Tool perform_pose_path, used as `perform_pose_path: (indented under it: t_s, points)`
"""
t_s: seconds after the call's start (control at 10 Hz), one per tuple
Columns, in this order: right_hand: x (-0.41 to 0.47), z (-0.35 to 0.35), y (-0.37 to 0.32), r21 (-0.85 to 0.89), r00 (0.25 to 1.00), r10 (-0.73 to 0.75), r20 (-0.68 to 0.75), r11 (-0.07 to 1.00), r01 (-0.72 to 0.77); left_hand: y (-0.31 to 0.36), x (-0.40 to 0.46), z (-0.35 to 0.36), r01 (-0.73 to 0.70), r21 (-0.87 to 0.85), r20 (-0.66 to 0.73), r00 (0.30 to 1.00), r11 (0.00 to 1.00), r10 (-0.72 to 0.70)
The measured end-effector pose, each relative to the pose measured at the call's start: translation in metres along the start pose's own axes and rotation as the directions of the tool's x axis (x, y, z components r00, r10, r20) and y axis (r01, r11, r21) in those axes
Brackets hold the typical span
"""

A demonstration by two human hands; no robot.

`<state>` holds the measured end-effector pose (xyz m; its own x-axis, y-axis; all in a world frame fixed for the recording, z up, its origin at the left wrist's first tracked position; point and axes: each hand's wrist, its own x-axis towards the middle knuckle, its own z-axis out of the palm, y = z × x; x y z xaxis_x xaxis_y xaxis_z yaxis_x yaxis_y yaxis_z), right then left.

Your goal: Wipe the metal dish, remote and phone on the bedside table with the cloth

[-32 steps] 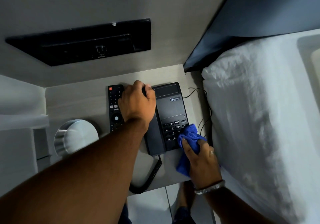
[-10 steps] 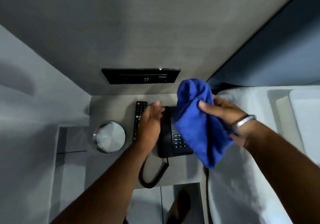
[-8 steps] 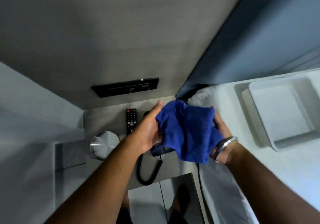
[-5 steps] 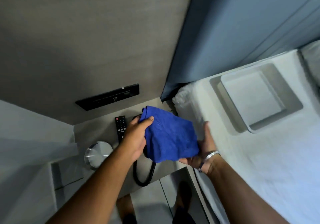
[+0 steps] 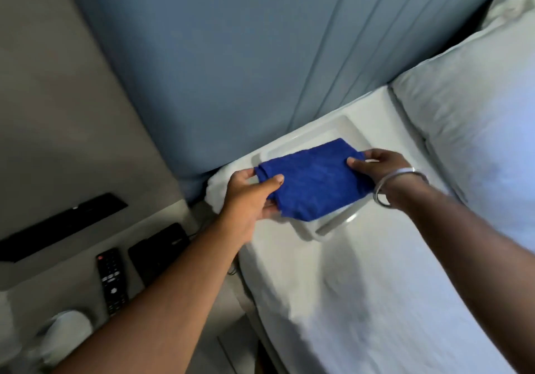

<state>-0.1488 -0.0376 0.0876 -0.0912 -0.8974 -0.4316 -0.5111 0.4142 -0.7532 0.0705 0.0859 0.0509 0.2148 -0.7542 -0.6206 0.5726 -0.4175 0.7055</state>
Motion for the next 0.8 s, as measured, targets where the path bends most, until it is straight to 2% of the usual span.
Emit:
perform_pose_path:
  t_s: [0.1, 0.2, 0.3, 0.4, 0.5, 0.6, 0.7, 0.8]
  points:
    - [0.053, -0.031, 0.004, -0.209, 0.999, -0.037, -0.031, 0.977, 0.03, -0.003, 0.026, 0.055, 0.008, 0.086, -0.045, 0.999, 0.996, -0.004]
    - [0.111, -0.049, 0.023, -0.577, 0.996, -0.093, 0.014, 0.813, 0.084, -0.02, 0.058, 0.097, 0.028, 0.26, -0.092, 0.996, 0.965, -0.004]
    - [0.131, -0.047, 0.035, -0.768, 0.982, -0.171, 0.082, 0.617, 0.172, -0.031, 0.073, 0.104, 0.015, 0.473, -0.143, 0.988, 0.881, 0.06]
    - [0.126, -0.039, 0.042, -0.842, 0.931, -0.312, 0.189, 0.436, 0.318, -0.04, 0.07, 0.097, -0.057, 0.723, -0.182, 0.946, 0.689, 0.269]
    - [0.107, -0.022, 0.039, -0.8, 0.889, -0.319, 0.328, 0.406, 0.441, -0.042, 0.054, 0.086, -0.145, 0.758, -0.099, 0.938, 0.636, 0.332]
    - [0.07, 0.031, 0.053, -0.812, 0.809, 0.093, 0.58, 0.151, 0.564, -0.031, 0.023, 0.064, -0.143, 0.848, -0.022, 0.952, 0.51, 0.304]
    - [0.042, 0.051, 0.059, -0.831, 0.8, 0.268, 0.537, 0.003, 0.556, -0.014, 0.0, 0.035, -0.122, 0.938, 0.007, 0.942, 0.326, 0.334]
    - [0.003, 0.047, 0.024, -0.854, 0.869, -0.033, 0.495, 0.169, 0.493, 0.029, -0.048, -0.013, -0.03, 0.993, -0.029, 0.877, 0.115, 0.48]
